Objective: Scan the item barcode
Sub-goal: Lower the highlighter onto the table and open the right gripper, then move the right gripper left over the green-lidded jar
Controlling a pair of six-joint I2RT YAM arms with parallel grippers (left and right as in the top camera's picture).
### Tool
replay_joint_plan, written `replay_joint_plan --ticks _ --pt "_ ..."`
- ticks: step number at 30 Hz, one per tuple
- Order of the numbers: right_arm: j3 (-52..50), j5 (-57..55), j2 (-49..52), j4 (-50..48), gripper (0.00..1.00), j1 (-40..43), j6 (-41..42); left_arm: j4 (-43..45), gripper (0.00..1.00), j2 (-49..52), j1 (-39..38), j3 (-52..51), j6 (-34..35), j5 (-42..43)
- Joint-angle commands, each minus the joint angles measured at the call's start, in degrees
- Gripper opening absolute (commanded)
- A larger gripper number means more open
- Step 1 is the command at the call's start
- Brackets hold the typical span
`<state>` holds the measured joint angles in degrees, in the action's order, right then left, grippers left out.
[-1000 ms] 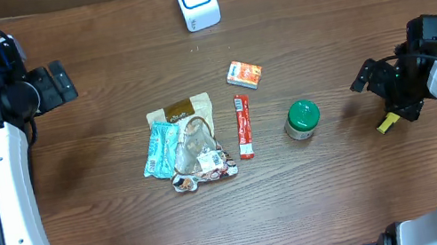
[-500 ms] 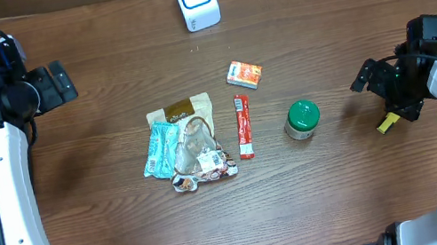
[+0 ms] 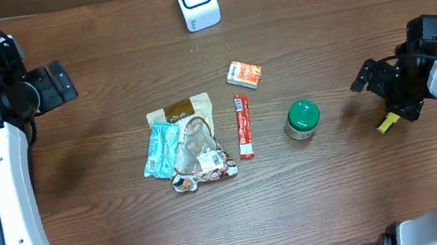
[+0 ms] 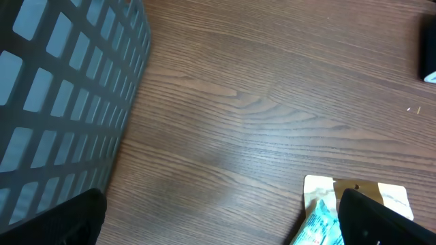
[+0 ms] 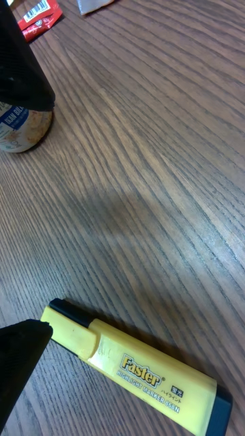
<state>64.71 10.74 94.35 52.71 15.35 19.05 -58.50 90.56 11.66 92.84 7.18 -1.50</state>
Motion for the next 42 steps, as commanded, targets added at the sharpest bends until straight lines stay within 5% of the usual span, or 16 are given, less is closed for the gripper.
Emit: replay_joint_plan --ticks 1,18,22,25,29,34,42 --pt "1.3 0.5 -1.6 -0.2 1.00 0.0 -0.4 0.1 1.00 0.4 -0.1 0.6 0.7 0.5" --pt "1.3 1.0 -1.6 -1.2 1.00 0.0 1.1 0.1 1.00 0.4 -0.1 0.6 0.7 0.5" --pt "4.6 10.0 -1.8 -1.3 1.00 0.2 -0.5 0.1 0.99 0.4 -0.1 0.6 0.7 0.5" --pt "9.6 14.4 -1.9 2.2 0.86 -0.3 -1.4 0.1 1.00 0.4 -0.1 0.6 0.7 0.5" --pt "16.4 14.4 -2.2 9.5 0.82 -3.0 -4.6 0.1 1.00 0.4 -0.1 0.6 0.7 0.5" --pt "19.1 6.5 -2.2 14.4 0.84 -11.9 -7.5 0.1 1.00 0.4 -0.1 0.6 0.7 0.5" --pt "16.5 -13.2 -0.2 15.1 1.00 -28.9 -6.9 0.1 1.00 0.4 -0.1 0.6 0.7 0.5"
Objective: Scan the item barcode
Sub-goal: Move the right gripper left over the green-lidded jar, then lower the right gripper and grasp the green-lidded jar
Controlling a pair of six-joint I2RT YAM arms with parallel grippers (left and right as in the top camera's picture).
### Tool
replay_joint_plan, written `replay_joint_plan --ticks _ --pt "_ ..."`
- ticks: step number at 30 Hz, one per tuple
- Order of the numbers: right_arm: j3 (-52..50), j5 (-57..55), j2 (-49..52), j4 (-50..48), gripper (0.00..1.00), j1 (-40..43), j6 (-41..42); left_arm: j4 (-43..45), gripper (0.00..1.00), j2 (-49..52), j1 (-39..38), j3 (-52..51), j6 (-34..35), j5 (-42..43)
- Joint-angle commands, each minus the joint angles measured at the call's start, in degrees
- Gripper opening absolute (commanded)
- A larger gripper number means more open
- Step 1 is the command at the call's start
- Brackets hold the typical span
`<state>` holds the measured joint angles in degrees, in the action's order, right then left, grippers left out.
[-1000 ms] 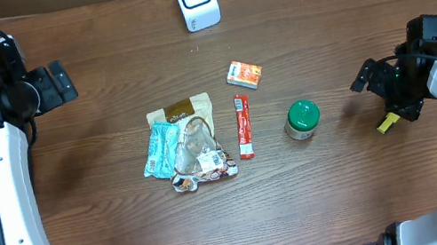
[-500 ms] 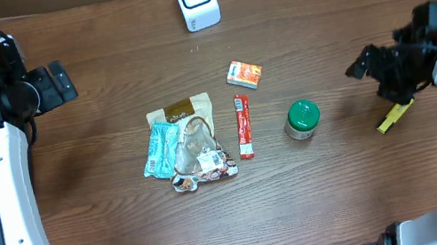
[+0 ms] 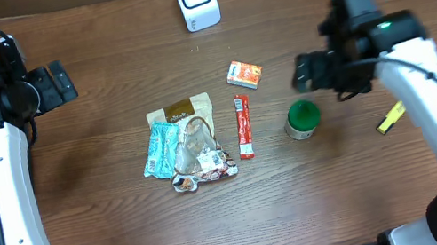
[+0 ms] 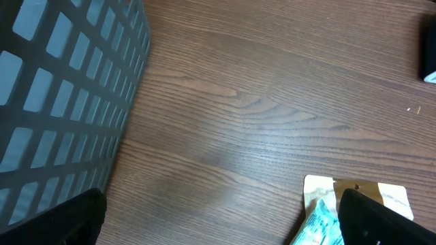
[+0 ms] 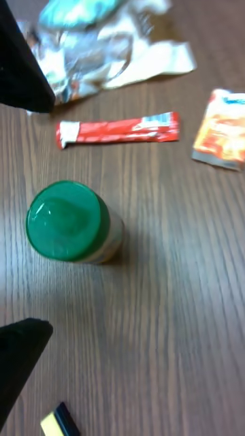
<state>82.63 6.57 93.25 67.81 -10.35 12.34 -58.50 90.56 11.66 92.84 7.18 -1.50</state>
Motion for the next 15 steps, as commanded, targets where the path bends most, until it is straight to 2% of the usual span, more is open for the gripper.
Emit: replay_joint_plan --ticks 1,15 --pt "-1.8 -9.4 1.3 0.0 1.00 -4.3 -0.1 0.1 1.00 0.4 -0.1 0.6 0.7 0.5" --pt "-6.5 -9.4 10.0 -2.2 1.00 -6.5 0.0 0.1 1.00 0.4 -0.1 0.6 0.7 0.5"
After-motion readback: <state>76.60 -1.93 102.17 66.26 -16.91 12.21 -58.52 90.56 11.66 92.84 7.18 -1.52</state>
